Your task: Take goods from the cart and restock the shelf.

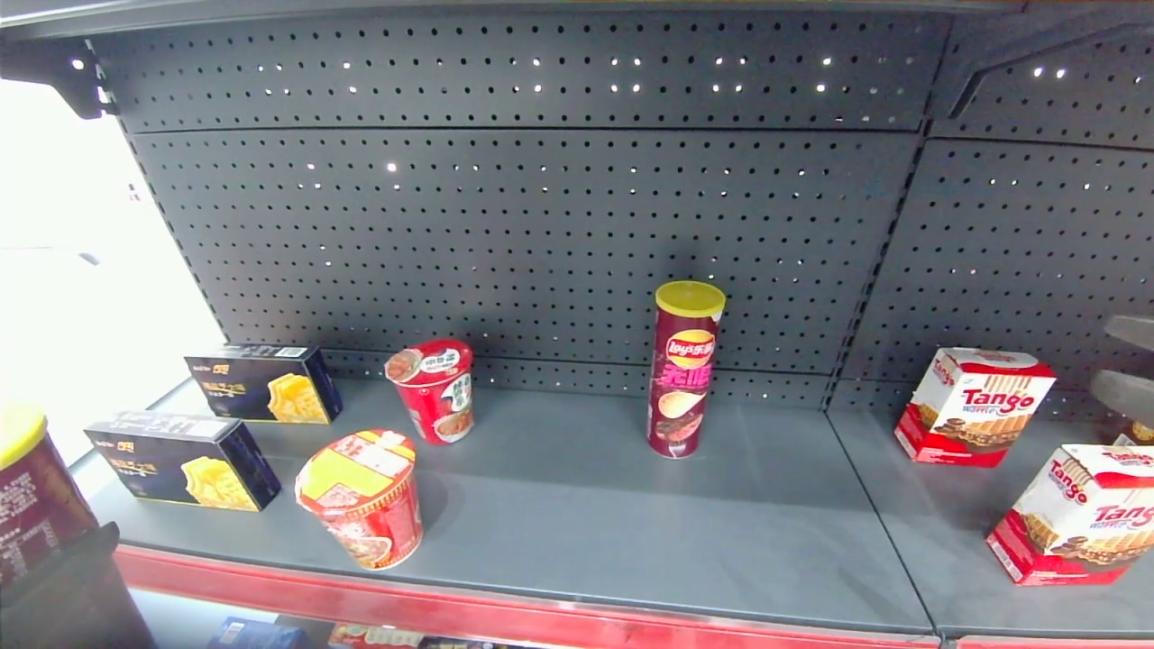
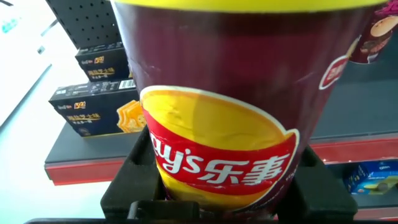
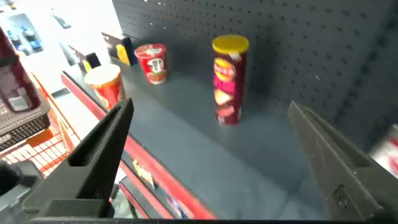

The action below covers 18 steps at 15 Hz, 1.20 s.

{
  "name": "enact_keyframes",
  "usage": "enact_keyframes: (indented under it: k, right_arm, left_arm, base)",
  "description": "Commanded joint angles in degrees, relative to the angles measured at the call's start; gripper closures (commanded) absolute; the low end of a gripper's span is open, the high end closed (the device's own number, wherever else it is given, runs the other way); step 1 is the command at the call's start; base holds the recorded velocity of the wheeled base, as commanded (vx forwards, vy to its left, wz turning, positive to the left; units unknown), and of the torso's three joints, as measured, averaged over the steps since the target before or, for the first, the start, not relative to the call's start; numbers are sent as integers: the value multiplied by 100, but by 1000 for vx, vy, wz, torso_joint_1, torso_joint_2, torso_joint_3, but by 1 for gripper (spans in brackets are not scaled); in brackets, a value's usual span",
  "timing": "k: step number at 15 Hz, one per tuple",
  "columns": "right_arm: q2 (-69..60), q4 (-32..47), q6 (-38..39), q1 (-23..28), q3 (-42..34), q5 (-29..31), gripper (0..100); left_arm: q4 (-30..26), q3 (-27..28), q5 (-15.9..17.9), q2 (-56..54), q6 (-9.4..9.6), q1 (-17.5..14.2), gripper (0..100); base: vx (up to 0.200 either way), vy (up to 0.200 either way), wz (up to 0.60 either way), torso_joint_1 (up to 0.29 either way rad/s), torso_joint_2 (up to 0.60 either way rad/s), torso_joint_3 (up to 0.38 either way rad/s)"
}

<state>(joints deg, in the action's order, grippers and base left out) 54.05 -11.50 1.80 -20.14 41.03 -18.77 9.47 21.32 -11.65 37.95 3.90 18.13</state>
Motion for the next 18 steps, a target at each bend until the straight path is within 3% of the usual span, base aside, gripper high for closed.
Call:
enact_keyframes:
  k: [1,4,6,9,15,18]
  right_arm:
    - [1652,-863,-66,159,247,-100,0]
    - [2461,-1074,-66,230,555,-364,0]
    - [3261,-1918,-391,564,581,-1357,0]
    - [4017,-2779,-541,845,643,-1937,0]
    - [4693,-3324,-541,968,986,-3387,0]
    - [5045,-3614,-532,994,1100,-3748,0]
  left_arm:
    - [2,4,-4,99,-12,-2,100]
    - [11,83,5,187,-135,-20,100]
    - [11,188,-4,274,-144,-29,100]
    - [-7,294,14,301,-144,-20,100]
    - [2,258,14,362,-153,-11,100]
    - [2,276,14,362,-153,-11,100]
  base:
    - [0,0,0,0,0,0]
    - [0,0,0,0,0,0]
    - [0,0,0,0,0,0]
    - [0,0,0,0,0,0]
    - [0,0,0,0,0,0]
    - [0,0,0,0,0,0]
